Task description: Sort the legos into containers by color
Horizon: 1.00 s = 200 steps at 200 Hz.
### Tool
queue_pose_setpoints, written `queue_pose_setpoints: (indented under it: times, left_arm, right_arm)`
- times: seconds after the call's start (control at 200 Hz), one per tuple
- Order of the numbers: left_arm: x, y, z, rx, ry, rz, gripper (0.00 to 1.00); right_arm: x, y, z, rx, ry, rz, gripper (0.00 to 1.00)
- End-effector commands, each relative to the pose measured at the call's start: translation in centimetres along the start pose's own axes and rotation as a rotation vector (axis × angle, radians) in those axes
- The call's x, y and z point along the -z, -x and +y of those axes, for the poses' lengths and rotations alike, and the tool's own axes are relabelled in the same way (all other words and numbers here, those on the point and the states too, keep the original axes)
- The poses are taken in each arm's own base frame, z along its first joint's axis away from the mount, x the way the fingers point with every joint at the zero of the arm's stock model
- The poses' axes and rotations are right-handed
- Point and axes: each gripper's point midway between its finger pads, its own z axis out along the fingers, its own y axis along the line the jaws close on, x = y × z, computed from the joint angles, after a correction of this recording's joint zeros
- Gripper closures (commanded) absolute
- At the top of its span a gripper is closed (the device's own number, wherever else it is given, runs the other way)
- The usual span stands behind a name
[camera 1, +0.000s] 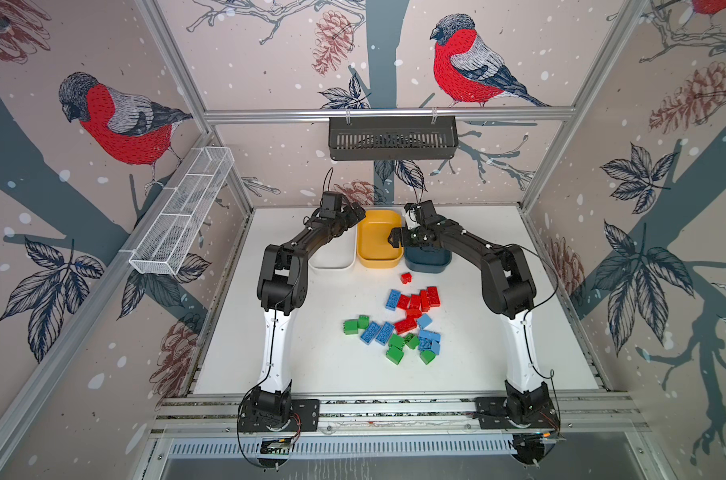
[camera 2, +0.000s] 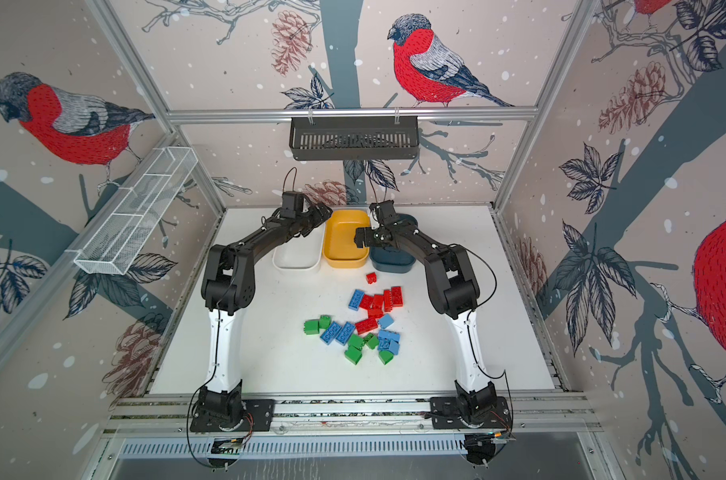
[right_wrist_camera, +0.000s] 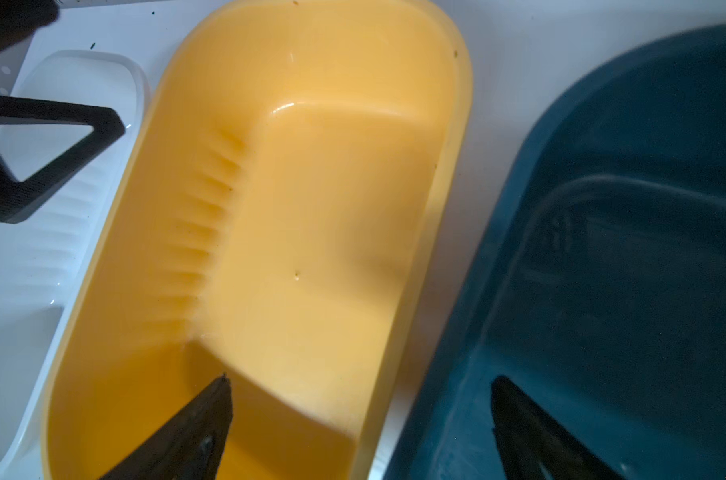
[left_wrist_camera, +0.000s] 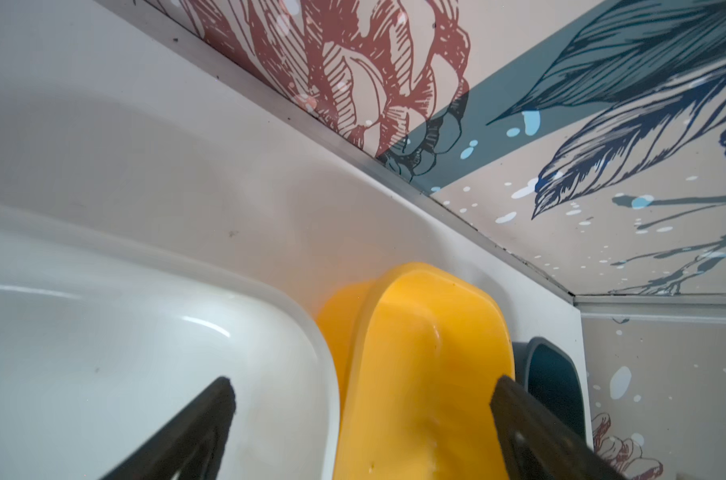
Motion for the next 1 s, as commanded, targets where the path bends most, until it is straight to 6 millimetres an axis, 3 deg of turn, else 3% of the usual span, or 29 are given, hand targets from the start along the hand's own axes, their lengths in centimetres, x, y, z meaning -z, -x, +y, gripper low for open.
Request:
queue_pose_setpoints:
  times: [0.0, 0.16, 0.415, 0.57, 0.805, 0.995]
  left_arm:
    - [1.0, -1.3, 0.4, -0.072, 0.025, 0.015, 0.03]
    - [2.7, -2.6, 0.3, -0.126, 0.047, 0.015, 0.03]
    - [3.5, -5.1, 0.7, -0.166, 0.078, 0.061, 0.03]
    - [4.0, -6.5, 0.9, -0.167, 0.088, 0.091, 0.03]
    - [3.8, -8.7, 0.3, -0.167, 0.059, 0.152, 0.03]
    - [3.7, -9.4, -0.8, -0.163, 0.028, 0.17, 0.03]
  right_arm:
    - [0.8, -0.7, -1.3, 0.042, -0.099, 0.009, 0.03]
    - [0.9, -2.3, -2.1, 0.071, -0.205, 0.041, 0.06]
    - [-0.2, -3.9, -1.5, 0.151, -0.338, 0.116, 0.15]
    - [-0.3, -4.8, -1.0, 0.157, -0.323, 0.151, 0.24]
    - [0.0, -6.6, -0.8, 0.221, -0.317, 0.202, 0.26]
    - [0.6, -7.2, -1.1, 0.244, -0.324, 0.225, 0.32]
